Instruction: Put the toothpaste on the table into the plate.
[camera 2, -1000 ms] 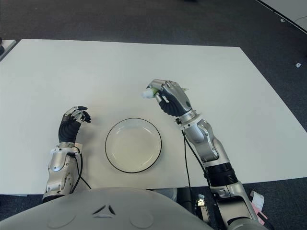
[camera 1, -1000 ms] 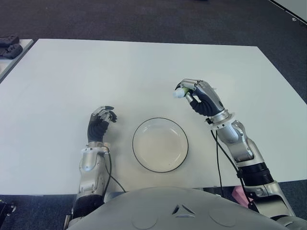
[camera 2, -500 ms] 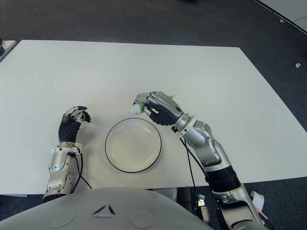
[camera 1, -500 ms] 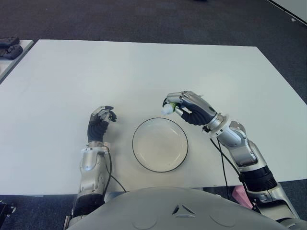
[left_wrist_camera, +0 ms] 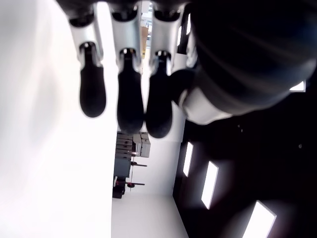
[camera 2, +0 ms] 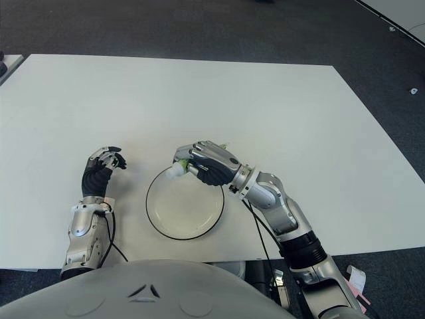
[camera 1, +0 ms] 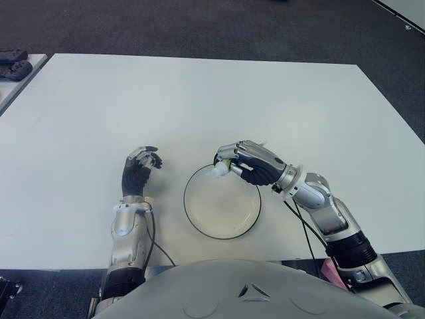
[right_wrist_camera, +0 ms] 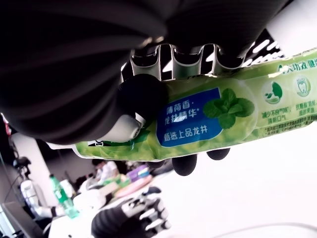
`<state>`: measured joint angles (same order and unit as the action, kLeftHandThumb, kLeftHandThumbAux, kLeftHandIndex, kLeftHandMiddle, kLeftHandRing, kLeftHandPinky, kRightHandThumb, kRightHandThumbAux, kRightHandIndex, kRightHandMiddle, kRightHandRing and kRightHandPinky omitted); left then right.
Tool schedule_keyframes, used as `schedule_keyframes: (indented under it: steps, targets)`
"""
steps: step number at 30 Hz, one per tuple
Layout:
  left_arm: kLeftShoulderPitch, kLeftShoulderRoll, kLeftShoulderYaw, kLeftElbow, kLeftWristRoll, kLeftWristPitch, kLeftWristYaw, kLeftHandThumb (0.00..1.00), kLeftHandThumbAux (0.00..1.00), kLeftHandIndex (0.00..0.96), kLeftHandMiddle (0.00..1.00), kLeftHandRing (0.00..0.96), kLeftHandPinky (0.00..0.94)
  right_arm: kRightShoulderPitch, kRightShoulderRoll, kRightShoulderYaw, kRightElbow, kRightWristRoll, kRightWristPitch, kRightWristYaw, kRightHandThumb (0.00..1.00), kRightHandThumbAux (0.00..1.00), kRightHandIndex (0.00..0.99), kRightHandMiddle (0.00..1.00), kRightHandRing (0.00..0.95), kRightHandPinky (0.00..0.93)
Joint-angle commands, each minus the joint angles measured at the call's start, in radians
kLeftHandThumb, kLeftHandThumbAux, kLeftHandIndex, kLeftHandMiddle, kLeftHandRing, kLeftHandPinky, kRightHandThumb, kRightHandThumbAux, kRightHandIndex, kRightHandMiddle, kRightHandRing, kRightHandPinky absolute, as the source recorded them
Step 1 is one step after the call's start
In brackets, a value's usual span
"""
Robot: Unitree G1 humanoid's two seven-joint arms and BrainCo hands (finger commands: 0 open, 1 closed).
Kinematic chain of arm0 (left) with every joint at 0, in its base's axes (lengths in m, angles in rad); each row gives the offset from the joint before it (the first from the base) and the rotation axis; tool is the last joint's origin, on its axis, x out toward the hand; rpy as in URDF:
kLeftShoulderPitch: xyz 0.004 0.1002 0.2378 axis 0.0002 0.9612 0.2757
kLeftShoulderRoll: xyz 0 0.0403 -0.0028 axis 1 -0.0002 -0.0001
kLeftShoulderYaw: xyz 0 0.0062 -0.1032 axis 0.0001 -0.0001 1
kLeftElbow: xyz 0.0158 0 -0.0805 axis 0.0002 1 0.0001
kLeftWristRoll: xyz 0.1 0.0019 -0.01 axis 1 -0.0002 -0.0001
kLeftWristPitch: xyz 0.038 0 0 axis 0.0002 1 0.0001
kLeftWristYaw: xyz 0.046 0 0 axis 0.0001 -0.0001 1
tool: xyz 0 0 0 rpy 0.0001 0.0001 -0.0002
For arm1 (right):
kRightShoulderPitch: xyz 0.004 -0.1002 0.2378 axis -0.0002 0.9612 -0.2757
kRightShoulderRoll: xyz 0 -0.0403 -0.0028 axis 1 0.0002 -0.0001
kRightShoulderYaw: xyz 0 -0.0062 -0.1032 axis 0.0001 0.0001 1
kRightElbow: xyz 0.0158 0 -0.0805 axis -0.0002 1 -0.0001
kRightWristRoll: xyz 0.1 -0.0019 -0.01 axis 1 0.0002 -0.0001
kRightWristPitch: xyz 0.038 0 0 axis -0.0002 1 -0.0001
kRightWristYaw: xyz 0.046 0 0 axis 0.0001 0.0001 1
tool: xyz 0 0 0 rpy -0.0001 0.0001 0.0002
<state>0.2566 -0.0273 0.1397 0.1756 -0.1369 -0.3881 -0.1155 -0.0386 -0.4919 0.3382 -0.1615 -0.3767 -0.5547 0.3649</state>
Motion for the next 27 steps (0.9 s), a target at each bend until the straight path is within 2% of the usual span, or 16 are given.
schedule_keyframes:
  steps: [1, 12, 19, 20, 21, 23, 24, 25, 26, 27]
  targets:
    - [0.002, 0.004, -0.003, 0.000, 0.004, 0.023, 0.009, 0.695, 0.721, 0.433, 0.602, 0.583, 0.565, 0.008, -0.013, 0.015, 0.048, 0.009, -0.058, 0.009, 1.000, 0.670, 0.417, 0.416, 0.465, 0.490]
    - [-0.002, 0.005, -0.003, 0.009, 0.000, 0.004, 0.001, 0.696, 0.720, 0.434, 0.608, 0.590, 0.573, 0.012, -0.017, 0.021, 0.089, -0.007, -0.099, 0.018, 1.000, 0.670, 0.405, 0.432, 0.472, 0.477]
    - [-0.006, 0.007, -0.002, 0.017, 0.004, 0.001, 0.003, 0.696, 0.720, 0.434, 0.608, 0.591, 0.570, 0.000, -0.040, 0.030, 0.094, -0.037, -0.110, 0.042, 1.000, 0.678, 0.433, 0.380, 0.439, 0.463]
    - [-0.006, 0.007, -0.002, 0.018, 0.004, -0.001, 0.003, 0.696, 0.720, 0.434, 0.609, 0.592, 0.571, -0.001, -0.043, 0.031, 0.095, -0.040, -0.113, 0.043, 0.898, 0.691, 0.427, 0.332, 0.395, 0.436]
    - [-0.007, 0.007, -0.002, 0.019, 0.006, -0.003, 0.004, 0.696, 0.720, 0.434, 0.609, 0.592, 0.571, -0.002, -0.045, 0.031, 0.093, -0.046, -0.111, 0.045, 0.861, 0.696, 0.425, 0.315, 0.380, 0.427]
    - [-0.007, 0.007, -0.001, 0.021, 0.007, -0.006, 0.006, 0.696, 0.721, 0.434, 0.610, 0.593, 0.572, -0.004, -0.047, 0.033, 0.092, -0.059, -0.111, 0.042, 0.769, 0.710, 0.414, 0.219, 0.275, 0.336]
    - [-0.008, 0.007, -0.001, 0.021, 0.007, -0.007, 0.006, 0.696, 0.721, 0.434, 0.610, 0.594, 0.574, -0.006, -0.047, 0.034, 0.093, -0.065, -0.112, 0.040, 0.723, 0.693, 0.325, 0.177, 0.231, 0.299]
    - [-0.008, 0.008, -0.001, 0.022, 0.007, -0.006, 0.007, 0.696, 0.721, 0.434, 0.611, 0.594, 0.575, -0.007, -0.048, 0.033, 0.094, -0.077, -0.117, 0.034, 0.706, 0.687, 0.293, 0.161, 0.215, 0.286]
    - [-0.008, 0.008, -0.001, 0.023, 0.007, -0.006, 0.007, 0.697, 0.721, 0.434, 0.611, 0.594, 0.574, -0.008, -0.049, 0.033, 0.095, -0.086, -0.120, 0.029, 0.646, 0.678, 0.206, 0.103, 0.147, 0.224]
    - [-0.009, 0.008, -0.001, 0.023, 0.007, -0.005, 0.008, 0.697, 0.721, 0.434, 0.612, 0.594, 0.574, -0.010, -0.052, 0.032, 0.096, -0.099, -0.124, 0.025, 0.624, 0.675, 0.175, 0.082, 0.122, 0.202]
